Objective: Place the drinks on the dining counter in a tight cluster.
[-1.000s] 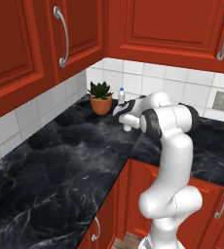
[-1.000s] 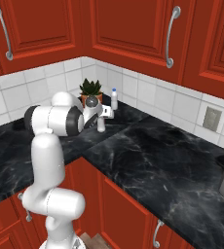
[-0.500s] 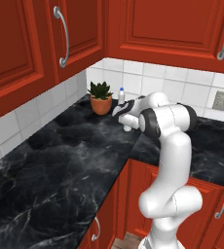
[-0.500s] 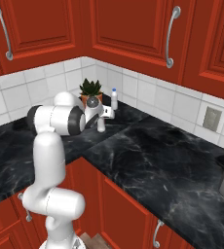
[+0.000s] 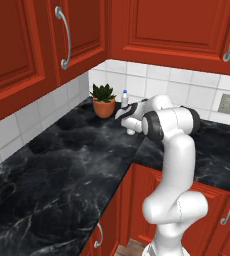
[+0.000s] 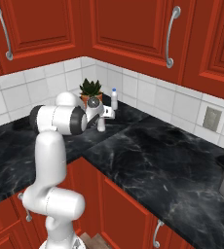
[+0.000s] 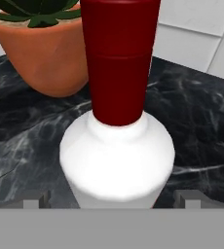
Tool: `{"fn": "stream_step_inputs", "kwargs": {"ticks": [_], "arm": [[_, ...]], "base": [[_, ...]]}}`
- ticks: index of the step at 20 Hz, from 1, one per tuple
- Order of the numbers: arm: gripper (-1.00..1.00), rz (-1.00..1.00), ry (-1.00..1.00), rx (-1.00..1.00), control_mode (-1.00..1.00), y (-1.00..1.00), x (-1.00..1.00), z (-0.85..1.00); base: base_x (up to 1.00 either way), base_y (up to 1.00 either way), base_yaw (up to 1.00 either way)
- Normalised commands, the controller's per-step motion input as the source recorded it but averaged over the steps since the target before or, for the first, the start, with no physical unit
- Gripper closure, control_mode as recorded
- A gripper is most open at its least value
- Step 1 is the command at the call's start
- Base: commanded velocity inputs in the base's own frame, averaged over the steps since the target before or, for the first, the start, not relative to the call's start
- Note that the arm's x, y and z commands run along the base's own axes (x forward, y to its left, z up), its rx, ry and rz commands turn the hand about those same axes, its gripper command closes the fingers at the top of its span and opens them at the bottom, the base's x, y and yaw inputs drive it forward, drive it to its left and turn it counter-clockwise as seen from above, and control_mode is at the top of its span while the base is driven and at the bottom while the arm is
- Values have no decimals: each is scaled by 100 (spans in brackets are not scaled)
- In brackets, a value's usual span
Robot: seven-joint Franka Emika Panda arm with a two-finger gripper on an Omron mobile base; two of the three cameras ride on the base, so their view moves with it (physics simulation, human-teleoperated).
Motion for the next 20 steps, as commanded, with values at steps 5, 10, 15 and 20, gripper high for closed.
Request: {"fn": "stream_step_inputs", "kwargs": {"ticks": [5, 10, 15, 20], "arm": [[-100, 0, 0, 0, -100, 0, 5, -3], [-100, 0, 0, 0, -100, 0, 1, -1], [-100, 0, -1, 0, -100, -4, 0, 0], [100, 0, -1, 0, -100, -3, 0, -1]], "base": [[0, 0, 0], [0, 0, 0], [0, 0, 0], [0, 0, 0]]}}
